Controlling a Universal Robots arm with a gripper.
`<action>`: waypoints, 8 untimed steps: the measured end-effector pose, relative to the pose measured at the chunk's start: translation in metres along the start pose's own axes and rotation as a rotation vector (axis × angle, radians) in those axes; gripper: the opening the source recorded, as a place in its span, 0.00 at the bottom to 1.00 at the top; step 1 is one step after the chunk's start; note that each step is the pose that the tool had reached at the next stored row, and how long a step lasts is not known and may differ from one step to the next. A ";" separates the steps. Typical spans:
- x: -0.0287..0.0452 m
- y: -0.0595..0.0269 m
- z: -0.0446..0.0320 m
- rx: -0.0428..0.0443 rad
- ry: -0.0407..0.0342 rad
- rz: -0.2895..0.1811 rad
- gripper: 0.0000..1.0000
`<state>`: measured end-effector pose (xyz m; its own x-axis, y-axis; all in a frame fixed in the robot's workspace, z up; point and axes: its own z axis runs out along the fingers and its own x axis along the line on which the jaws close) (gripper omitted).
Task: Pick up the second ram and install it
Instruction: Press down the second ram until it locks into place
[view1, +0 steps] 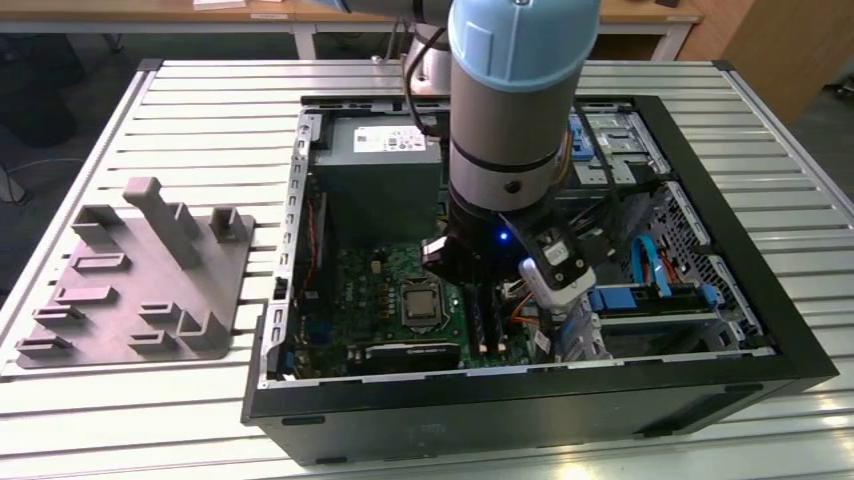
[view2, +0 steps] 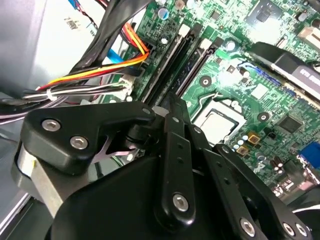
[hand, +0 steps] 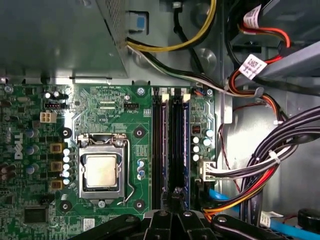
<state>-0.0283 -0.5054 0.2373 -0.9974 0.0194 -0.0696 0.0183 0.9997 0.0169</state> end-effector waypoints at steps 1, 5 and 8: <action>-0.0001 0.0004 -0.0012 0.0000 0.0000 0.000 0.10; -0.0006 0.0022 -0.0088 -0.0001 0.0000 0.000 0.10; -0.0011 0.0028 -0.0160 -0.0001 0.0000 0.000 0.10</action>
<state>-0.0283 -0.5029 0.2534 -0.9974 0.0195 -0.0695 0.0184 0.9997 0.0170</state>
